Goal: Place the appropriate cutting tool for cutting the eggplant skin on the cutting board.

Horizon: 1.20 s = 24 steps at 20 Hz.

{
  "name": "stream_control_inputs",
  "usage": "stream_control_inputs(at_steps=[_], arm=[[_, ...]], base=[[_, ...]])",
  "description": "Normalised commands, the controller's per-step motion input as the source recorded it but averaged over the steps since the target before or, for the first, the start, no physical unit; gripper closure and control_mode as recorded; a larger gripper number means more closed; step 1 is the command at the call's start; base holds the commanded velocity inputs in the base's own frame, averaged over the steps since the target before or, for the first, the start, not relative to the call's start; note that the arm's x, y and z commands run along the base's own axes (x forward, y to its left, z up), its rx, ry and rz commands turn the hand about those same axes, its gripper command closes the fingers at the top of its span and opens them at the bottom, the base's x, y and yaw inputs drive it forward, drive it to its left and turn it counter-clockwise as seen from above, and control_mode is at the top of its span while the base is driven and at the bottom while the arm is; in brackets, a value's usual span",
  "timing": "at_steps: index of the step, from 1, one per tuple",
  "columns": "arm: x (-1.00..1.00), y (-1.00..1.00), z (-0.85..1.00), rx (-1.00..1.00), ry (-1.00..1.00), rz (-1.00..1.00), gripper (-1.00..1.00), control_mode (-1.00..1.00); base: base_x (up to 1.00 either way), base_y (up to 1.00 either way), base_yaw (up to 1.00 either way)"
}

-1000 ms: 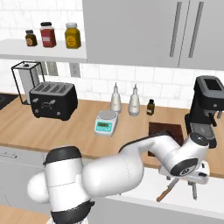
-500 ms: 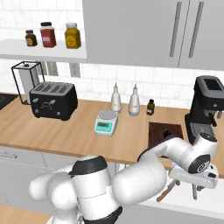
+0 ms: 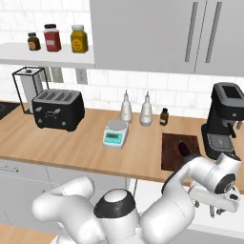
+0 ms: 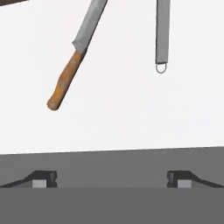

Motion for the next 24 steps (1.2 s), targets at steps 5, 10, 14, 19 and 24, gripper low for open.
stream_control_inputs(at_steps=[5, 10, 14, 19, 24], arm=[[0.0, -0.01, -0.17, 0.0, 0.01, -0.03, -1.0, -1.0], [0.0, 0.0, -0.13, 0.0, 0.01, -0.03, -1.0, -1.0], [0.0, 0.0, -0.04, 0.0, 0.0, -0.01, -1.0, -1.0], [0.0, -0.12, -0.14, 0.0, 0.0, -0.02, -1.0, -1.0], [0.0, -0.21, -0.03, 0.0, 0.0, -0.01, -1.0, -1.0]], base=[[0.0, 0.0, 0.0], [0.0, 0.0, 0.0], [0.0, 0.0, 0.0], [0.0, 0.0, 0.0], [0.0, 0.0, 0.0]])
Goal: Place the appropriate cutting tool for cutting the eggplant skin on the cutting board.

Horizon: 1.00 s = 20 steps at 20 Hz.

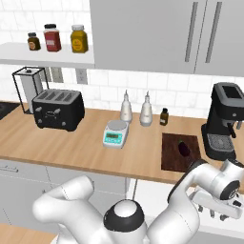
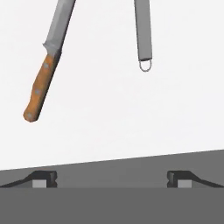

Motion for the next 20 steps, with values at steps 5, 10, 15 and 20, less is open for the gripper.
stream_control_inputs(at_steps=[5, 10, 15, 20], arm=[[0.0, -0.27, -0.02, 0.0, 0.0, -0.02, -1.0, -1.0], [0.0, -0.17, -0.06, 0.0, 0.0, -0.02, -1.0, -1.0], [0.0, -0.03, -0.12, 0.0, 0.0, 0.0, -1.0, -1.0], [0.0, 0.0, -0.12, 0.0, 0.0, 0.0, -1.0, -1.0]], base=[[0.0, 0.0, 0.0], [0.0, 0.0, 0.0], [0.0, 0.0, 0.0], [0.0, 0.0, 0.0]])
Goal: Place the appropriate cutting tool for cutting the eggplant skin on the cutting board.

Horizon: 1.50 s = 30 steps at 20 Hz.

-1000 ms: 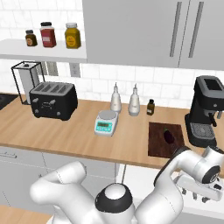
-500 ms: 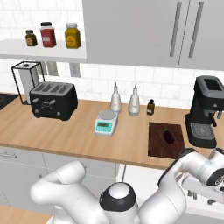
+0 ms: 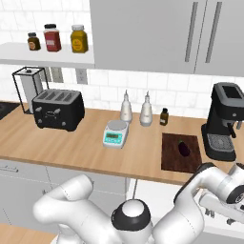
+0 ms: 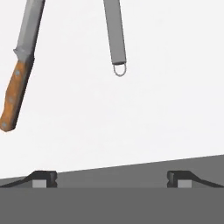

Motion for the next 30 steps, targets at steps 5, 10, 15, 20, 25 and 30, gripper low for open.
stream_control_inputs(at_steps=[5, 10, 15, 20, 25, 30], arm=[[0.02, 0.0, -0.29, 0.0, 0.0, 0.0, -1.0, -1.0], [0.01, -0.01, -0.28, 0.0, -0.03, 0.0, -1.0, -1.0], [0.0, -0.12, -0.29, 0.0, -0.02, 0.0, -1.0, -1.0], [-0.01, -0.14, -0.25, 0.0, 0.0, 0.0, -1.0, -1.0], [-0.04, -0.2, -0.18, 0.0, 0.0, 0.0, -1.0, -1.0], [-0.66, -0.75, 0.0, 0.0, 0.0, 0.0, -1.0, -1.0]], base=[[0.0, 0.0, 0.0], [0.0, 0.0, 0.0], [0.0, 0.0, 0.0], [0.0, 0.0, 0.0], [0.0, 0.0, 0.0], [0.0, 0.0, 0.0]])
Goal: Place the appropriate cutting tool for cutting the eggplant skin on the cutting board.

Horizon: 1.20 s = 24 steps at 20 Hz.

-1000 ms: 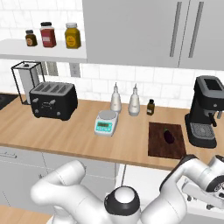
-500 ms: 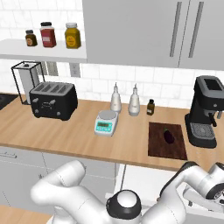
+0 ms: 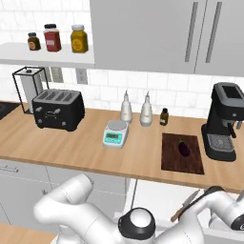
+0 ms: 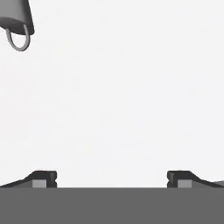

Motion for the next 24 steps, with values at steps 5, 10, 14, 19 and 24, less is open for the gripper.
stream_control_inputs(at_steps=[5, 10, 14, 19, 24], arm=[[-0.83, -0.74, 0.0, 0.0, 0.06, 0.0, -1.0, -1.0], [-0.77, -0.41, 0.0, 0.0, 0.09, 0.0, -1.0, -1.0], [-0.56, -0.07, 0.0, 0.0, 0.11, 0.0, -1.0, -1.0], [-0.05, 0.03, 0.13, 0.0, 0.05, 0.01, -1.0, -1.0], [0.14, 0.2, 0.49, 0.0, 0.0, 0.06, -1.0, -1.0]], base=[[0.0, 0.0, 0.0], [0.0, 0.0, 0.0], [0.0, 0.0, 0.0], [0.0, 0.0, 0.0], [0.0, 0.0, 0.0]])
